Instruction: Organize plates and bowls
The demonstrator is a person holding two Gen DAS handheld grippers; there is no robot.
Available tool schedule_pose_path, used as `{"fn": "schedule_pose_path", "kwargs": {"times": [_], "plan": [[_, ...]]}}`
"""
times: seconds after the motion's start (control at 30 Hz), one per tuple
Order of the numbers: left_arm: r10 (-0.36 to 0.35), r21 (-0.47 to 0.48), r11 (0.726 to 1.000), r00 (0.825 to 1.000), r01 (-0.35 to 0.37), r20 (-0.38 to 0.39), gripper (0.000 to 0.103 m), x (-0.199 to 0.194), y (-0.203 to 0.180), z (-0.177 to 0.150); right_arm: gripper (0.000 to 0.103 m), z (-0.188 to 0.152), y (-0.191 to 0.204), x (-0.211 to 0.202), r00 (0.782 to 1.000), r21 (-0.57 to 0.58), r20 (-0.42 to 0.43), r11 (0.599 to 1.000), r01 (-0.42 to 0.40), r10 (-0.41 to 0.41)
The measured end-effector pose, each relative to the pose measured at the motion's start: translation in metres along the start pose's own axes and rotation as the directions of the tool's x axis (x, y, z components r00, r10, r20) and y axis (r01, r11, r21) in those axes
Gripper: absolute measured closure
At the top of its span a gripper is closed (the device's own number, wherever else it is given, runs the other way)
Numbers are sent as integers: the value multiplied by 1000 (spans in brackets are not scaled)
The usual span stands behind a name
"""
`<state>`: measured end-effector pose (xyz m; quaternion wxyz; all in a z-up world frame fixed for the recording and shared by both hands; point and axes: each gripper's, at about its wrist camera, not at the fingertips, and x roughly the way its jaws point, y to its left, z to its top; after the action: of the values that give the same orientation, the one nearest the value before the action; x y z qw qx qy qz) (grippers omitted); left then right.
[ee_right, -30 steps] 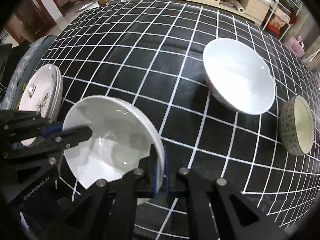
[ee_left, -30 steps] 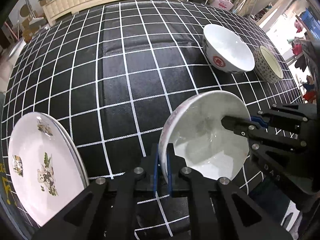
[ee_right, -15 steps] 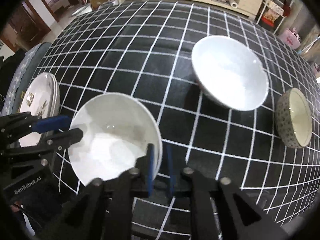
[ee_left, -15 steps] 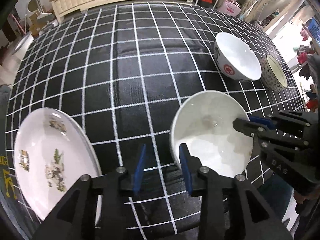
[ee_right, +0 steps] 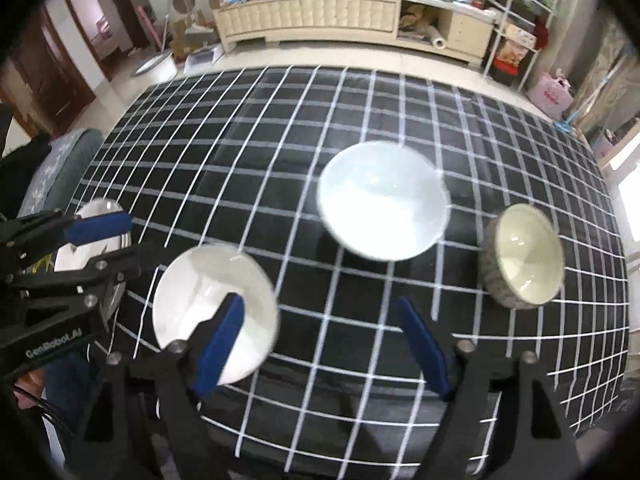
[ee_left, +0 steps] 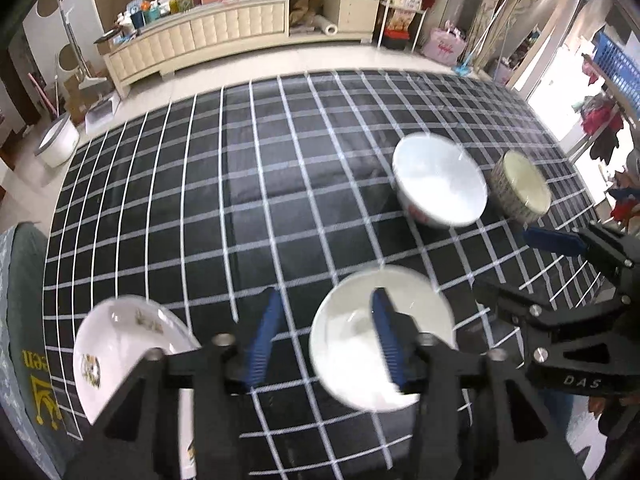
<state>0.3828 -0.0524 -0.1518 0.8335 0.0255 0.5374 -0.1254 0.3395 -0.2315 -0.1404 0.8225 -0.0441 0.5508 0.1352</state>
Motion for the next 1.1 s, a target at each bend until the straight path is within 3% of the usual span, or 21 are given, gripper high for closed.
{"fn": "schedule_pose_path", "kwargs": {"times": [0.2,0.5,0.77,0.93,1.1], "plan": [[-22,12,1000,1000,22,14,41,3,-16,35,16,22,-27,-10,999,46,31,998,37,-38],[-63,37,997,998,64,-30,40,36,-33,84,16,55,-65,12,1000,130,1,991,-1,1],[-61,21,998,994,63,-86,40,79,-40,104,16,70,-83,40,999,145,-50,989,6,1],[-20,43,999,992,25,-123,40,107,-45,105,17,74,-87,53,998,124,-65,992,8,0],[-25,49,998,989,32,-145,41,127,-48,107,46,73,-88,67,995,102,-96,995,-12,22]]}}
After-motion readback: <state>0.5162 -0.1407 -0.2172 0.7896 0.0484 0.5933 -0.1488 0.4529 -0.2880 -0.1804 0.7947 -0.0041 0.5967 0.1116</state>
